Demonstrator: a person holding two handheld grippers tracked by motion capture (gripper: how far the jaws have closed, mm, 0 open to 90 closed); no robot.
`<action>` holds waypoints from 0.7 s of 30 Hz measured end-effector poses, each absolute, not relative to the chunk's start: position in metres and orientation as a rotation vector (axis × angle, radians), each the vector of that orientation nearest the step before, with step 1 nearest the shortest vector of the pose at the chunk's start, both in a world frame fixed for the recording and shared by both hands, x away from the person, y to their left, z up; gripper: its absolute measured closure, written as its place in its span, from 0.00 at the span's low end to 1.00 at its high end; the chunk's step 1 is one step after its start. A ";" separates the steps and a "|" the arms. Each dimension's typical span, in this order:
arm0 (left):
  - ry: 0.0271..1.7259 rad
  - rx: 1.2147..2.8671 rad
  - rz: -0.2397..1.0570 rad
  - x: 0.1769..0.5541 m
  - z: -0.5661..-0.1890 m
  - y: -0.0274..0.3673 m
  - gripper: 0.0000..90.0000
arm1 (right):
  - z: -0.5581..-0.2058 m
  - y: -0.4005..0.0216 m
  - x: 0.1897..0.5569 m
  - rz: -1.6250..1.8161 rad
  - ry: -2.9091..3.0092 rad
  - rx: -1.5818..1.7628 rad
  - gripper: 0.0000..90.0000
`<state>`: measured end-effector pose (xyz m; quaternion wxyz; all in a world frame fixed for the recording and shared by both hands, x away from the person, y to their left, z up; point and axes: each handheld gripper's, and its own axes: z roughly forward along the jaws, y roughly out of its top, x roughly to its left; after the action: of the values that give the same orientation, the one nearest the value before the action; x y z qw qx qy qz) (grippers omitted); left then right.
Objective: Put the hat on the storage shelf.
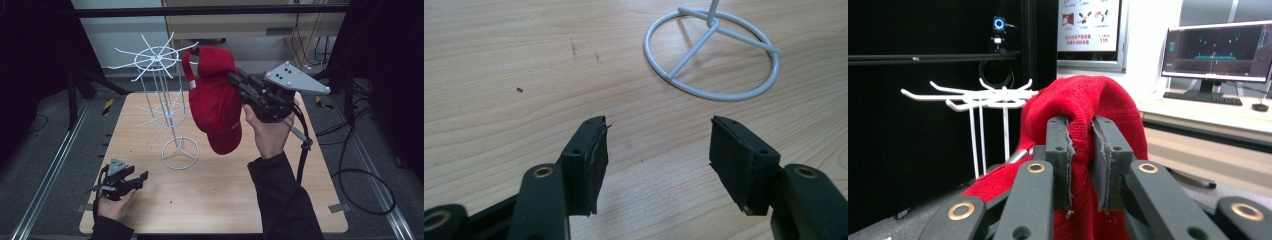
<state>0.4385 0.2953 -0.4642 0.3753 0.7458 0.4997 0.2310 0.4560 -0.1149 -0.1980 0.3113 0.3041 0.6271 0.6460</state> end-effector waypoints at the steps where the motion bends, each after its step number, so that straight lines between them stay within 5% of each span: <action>1: 1.279 1.908 0.590 0.438 -0.464 0.295 0.45 | -0.201 -0.115 0.457 1.707 1.659 0.808 0.88; 21: 1.277 1.911 0.592 0.439 -0.464 0.295 0.45 | -0.255 -0.108 0.478 1.687 1.812 0.900 0.86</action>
<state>0.4387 0.2945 -0.4644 0.3745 0.7465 0.4989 0.2314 0.4780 -0.1085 -0.2554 0.2513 0.3307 0.6658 0.6199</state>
